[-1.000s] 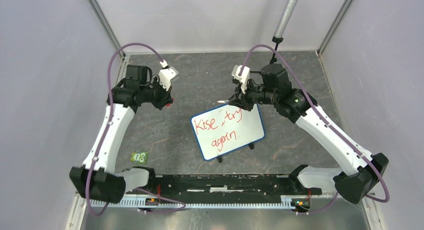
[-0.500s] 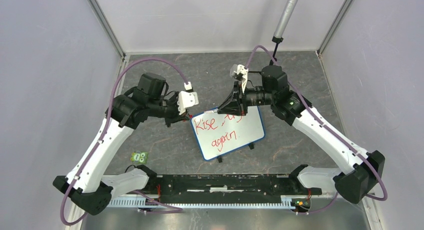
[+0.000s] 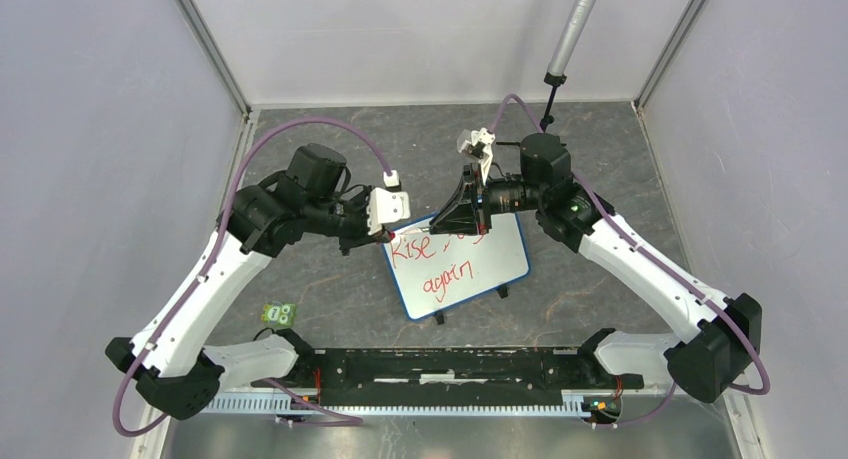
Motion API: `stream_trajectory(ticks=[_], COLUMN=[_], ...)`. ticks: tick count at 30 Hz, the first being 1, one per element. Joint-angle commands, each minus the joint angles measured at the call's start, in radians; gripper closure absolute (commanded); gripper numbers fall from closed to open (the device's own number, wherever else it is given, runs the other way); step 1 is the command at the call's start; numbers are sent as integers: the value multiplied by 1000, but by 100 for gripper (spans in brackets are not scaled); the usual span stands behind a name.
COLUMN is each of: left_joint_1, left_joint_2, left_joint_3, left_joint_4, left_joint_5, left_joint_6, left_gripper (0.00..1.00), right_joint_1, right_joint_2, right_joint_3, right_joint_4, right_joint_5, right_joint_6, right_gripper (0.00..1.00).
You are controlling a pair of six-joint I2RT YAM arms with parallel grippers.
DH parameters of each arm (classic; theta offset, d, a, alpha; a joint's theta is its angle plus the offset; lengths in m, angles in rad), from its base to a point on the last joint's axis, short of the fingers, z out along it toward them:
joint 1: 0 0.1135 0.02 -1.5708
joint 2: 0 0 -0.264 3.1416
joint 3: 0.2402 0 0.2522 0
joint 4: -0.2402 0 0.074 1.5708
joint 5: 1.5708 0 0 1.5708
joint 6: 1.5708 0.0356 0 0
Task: Write a sentence on the whiteboard
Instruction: Insert the whiteboard marker without the cap into the pen cap.
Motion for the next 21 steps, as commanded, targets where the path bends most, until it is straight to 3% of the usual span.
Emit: stream_trajectory(ticks=[1,21], left_joint_1=[-21,-39], left_joint_2=[11,13], left_joint_3=[43,33], left_joint_4=[-9,-9], left_joint_5=[-7,-1], left_joint_6=[42,49], left_gripper=[97,98], right_joint_1=[7,19], right_joint_2=[0,30], right_joint_3=[-17,15], right_joint_4=[55,31], right_joint_5=[-13,0], right_joint_6=[19,-1], right_gripper=[100,100])
